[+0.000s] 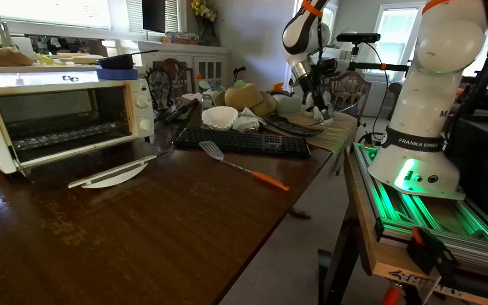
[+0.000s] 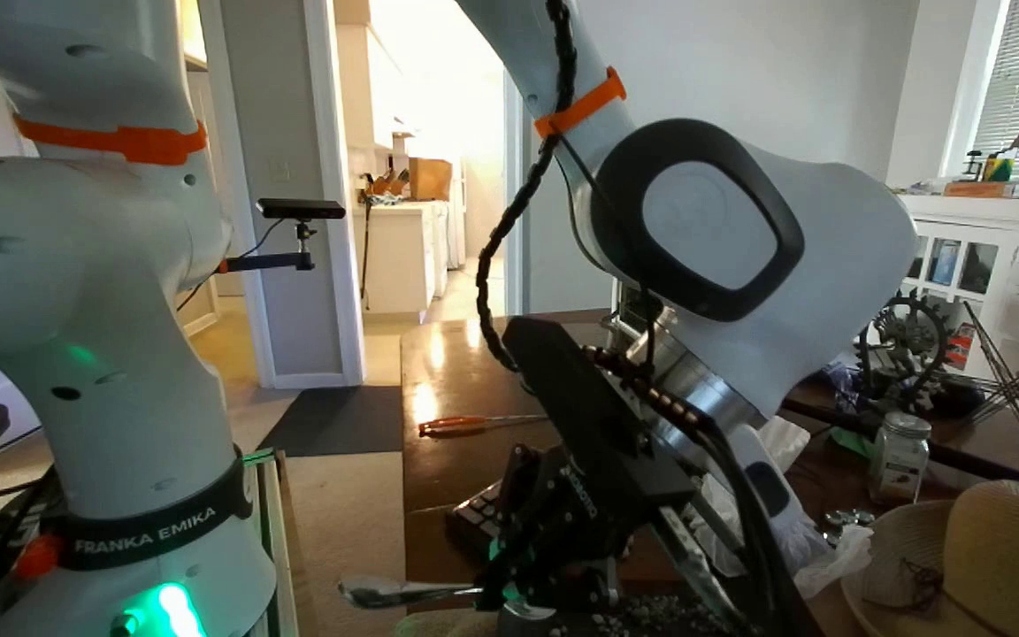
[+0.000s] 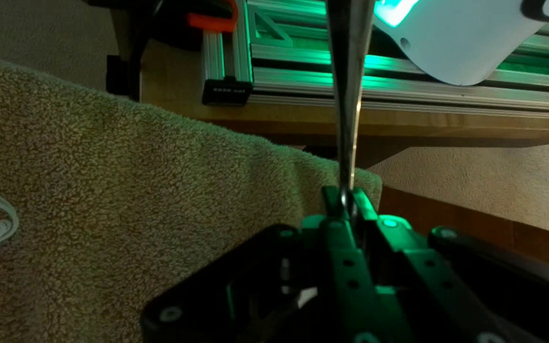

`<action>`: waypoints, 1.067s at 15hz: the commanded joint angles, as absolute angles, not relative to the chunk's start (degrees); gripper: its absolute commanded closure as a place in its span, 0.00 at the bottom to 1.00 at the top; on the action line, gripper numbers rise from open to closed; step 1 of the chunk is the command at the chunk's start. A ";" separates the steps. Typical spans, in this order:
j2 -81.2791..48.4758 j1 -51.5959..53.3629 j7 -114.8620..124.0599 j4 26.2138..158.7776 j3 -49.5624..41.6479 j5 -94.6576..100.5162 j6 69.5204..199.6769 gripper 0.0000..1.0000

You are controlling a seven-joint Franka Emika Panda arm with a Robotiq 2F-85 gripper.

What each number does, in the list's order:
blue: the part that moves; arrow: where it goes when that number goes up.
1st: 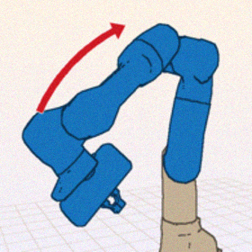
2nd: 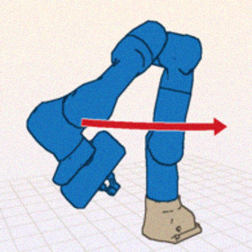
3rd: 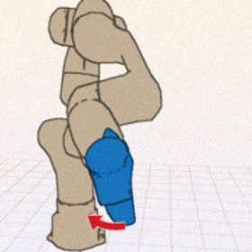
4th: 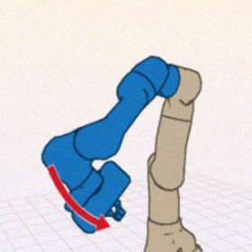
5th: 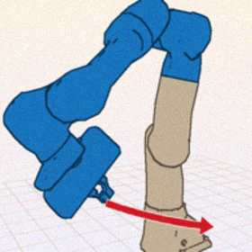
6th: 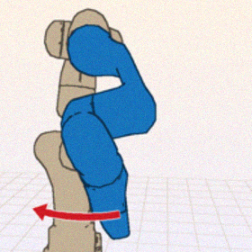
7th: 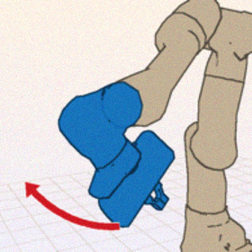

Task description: Transfer a spoonful of contents from the black plate to the table

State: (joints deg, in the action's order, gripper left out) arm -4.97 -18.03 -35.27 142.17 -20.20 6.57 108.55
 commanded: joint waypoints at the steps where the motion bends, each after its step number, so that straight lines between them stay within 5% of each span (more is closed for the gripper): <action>1: -10.76 -19.32 -36.63 139.09 -18.83 2.70 110.56 0.98; 16: -14.40 -21.40 -37.69 133.48 -16.88 1.00 101.94 0.98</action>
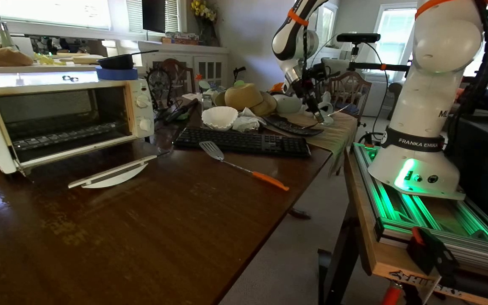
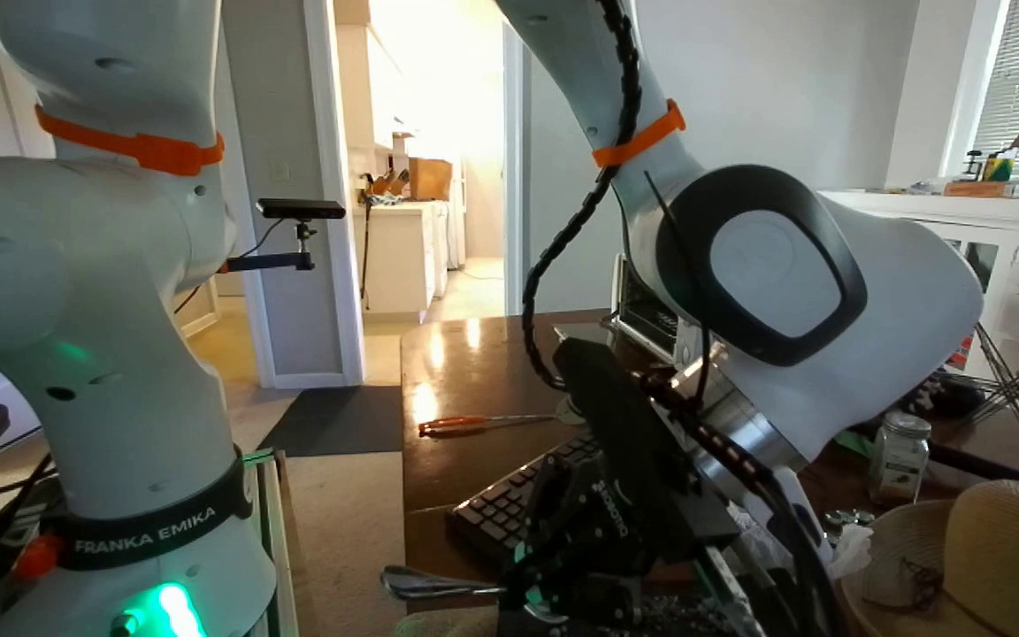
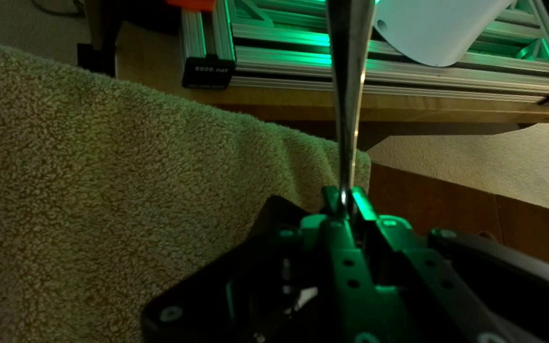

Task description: Transfer a spoonful of contents from the black plate to the table

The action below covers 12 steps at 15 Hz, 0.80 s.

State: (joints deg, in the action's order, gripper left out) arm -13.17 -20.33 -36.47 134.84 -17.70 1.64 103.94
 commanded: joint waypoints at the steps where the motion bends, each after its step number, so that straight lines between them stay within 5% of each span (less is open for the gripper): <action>1: -14.63 -21.49 -37.64 133.44 -16.83 0.85 101.99 0.98; 12: -19.77 -22.97 -37.59 130.06 -15.80 -1.42 101.71 0.98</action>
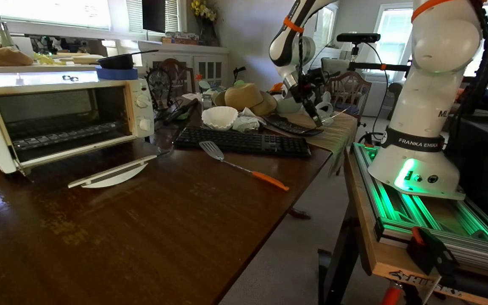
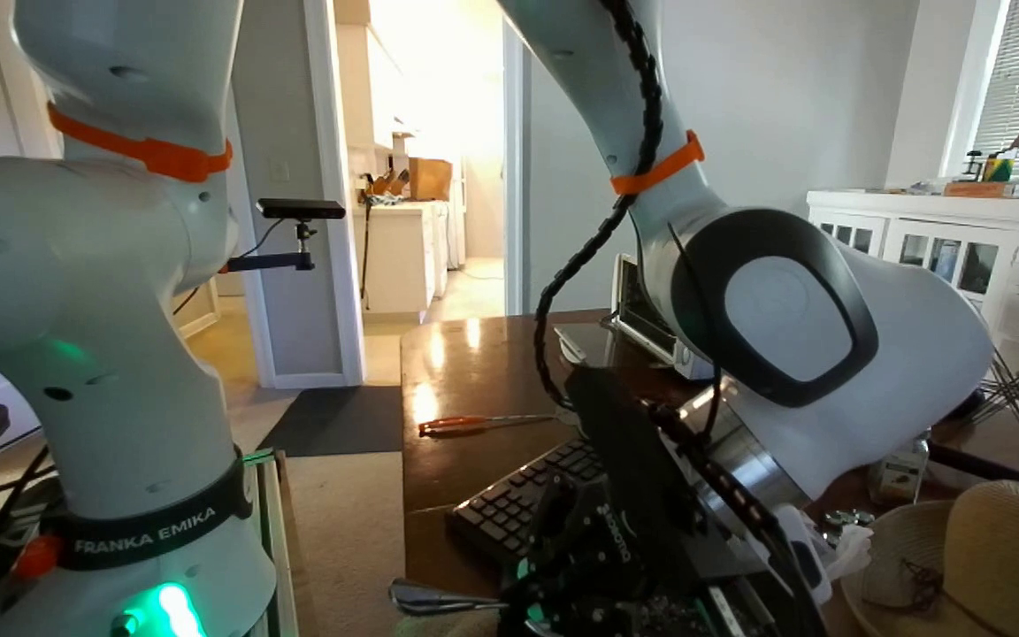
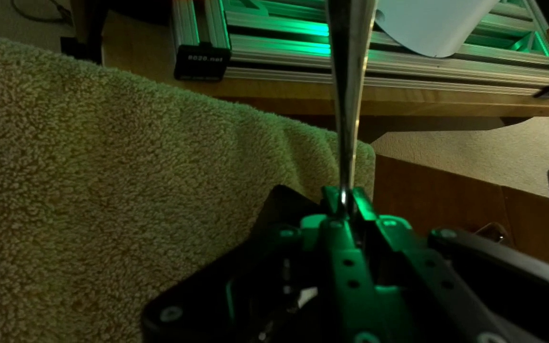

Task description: Transfer a spoonful of contents from the black plate to the table

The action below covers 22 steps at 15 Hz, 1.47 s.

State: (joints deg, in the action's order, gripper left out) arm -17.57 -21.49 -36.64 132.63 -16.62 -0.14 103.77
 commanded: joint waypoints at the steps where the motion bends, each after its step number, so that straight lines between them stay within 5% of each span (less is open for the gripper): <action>1: -20.23 -23.25 -37.76 129.62 -15.72 -1.63 101.57 0.98; 22: -22.97 -24.16 -34.89 126.86 -14.21 -4.41 102.62 0.98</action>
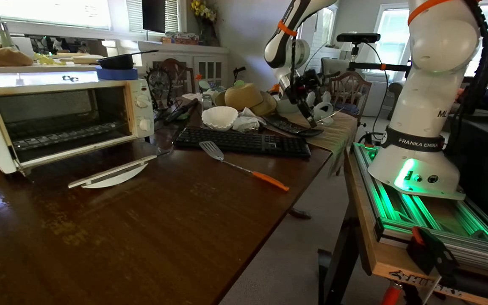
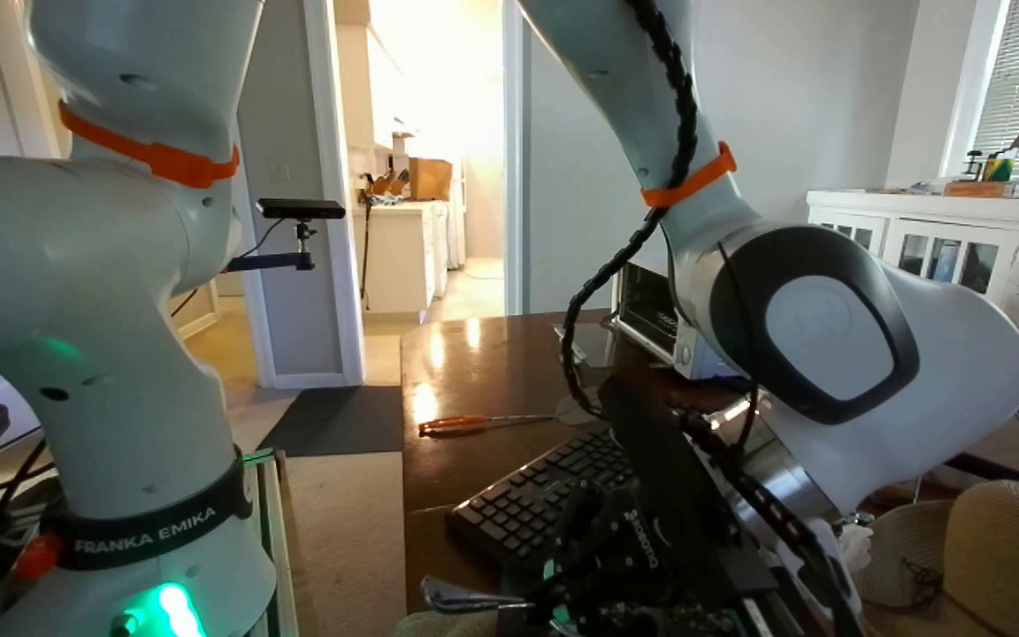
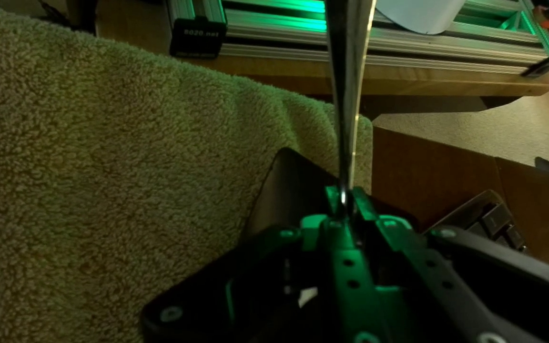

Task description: Transfer a spoonful of contents from the black plate to the table

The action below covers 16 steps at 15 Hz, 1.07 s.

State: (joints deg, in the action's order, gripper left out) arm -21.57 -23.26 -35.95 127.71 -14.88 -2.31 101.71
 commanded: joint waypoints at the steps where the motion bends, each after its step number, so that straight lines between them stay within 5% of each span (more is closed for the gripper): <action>1: -22.96 -24.23 -34.78 126.93 -14.24 -4.80 102.90 0.98; 16: -22.59 -25.83 -33.88 128.23 -14.73 -7.15 108.77 0.98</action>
State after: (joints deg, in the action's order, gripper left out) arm -21.90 -25.34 -34.70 127.76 -15.02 -5.88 105.69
